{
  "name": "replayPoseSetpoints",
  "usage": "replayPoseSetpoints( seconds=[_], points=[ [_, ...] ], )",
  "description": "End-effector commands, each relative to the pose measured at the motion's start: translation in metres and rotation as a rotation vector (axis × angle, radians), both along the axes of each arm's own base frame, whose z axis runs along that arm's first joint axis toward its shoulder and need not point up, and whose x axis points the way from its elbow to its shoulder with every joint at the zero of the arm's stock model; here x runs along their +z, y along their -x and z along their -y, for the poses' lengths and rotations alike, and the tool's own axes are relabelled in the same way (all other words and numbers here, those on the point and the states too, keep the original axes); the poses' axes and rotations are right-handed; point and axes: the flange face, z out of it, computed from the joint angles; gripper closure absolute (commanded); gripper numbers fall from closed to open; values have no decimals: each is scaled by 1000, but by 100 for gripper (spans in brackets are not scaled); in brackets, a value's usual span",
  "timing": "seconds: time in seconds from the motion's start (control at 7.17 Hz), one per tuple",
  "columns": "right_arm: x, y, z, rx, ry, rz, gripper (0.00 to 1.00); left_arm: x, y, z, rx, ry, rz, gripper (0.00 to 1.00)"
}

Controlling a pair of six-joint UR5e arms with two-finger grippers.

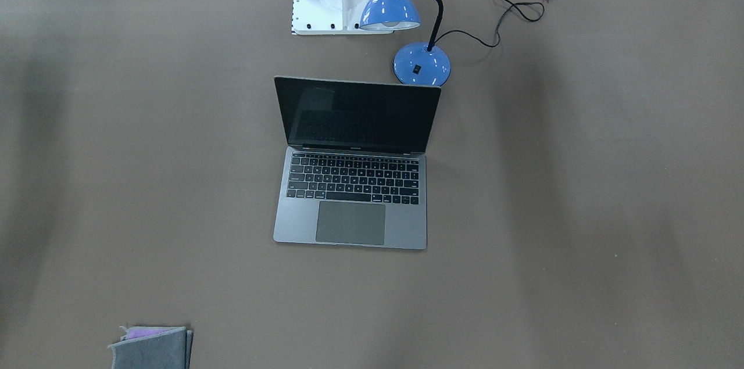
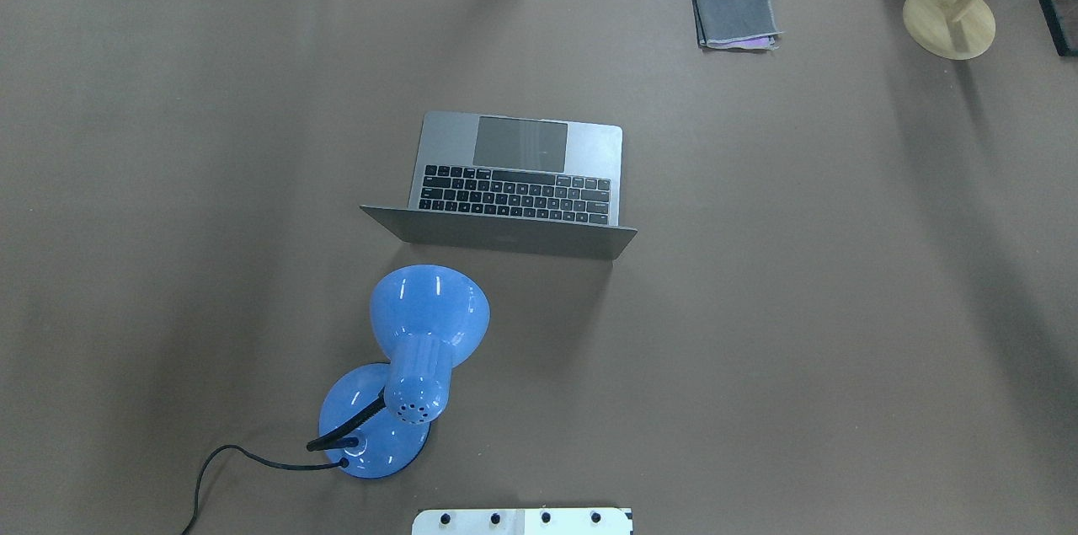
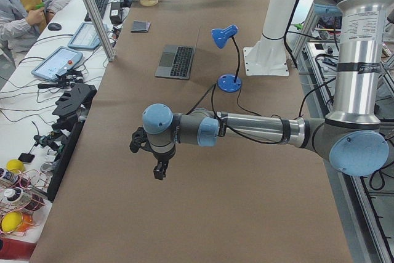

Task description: Close laptop

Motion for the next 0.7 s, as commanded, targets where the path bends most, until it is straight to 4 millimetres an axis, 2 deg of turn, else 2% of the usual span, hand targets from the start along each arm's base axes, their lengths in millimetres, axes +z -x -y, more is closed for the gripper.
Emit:
replayPoseSetpoints(
  seconds=[0.0,0.28,0.56],
  points=[
    [0,2,0,-3,0,1,0,3,0,-4,7,-47,3,2],
    [0,3,0,-5,1,3,0,18,1,-22,8,-52,1,2],
    [-6,6,-1,-11,-8,15,0,23,0,-29,1,-46,-4,1]
  ],
)
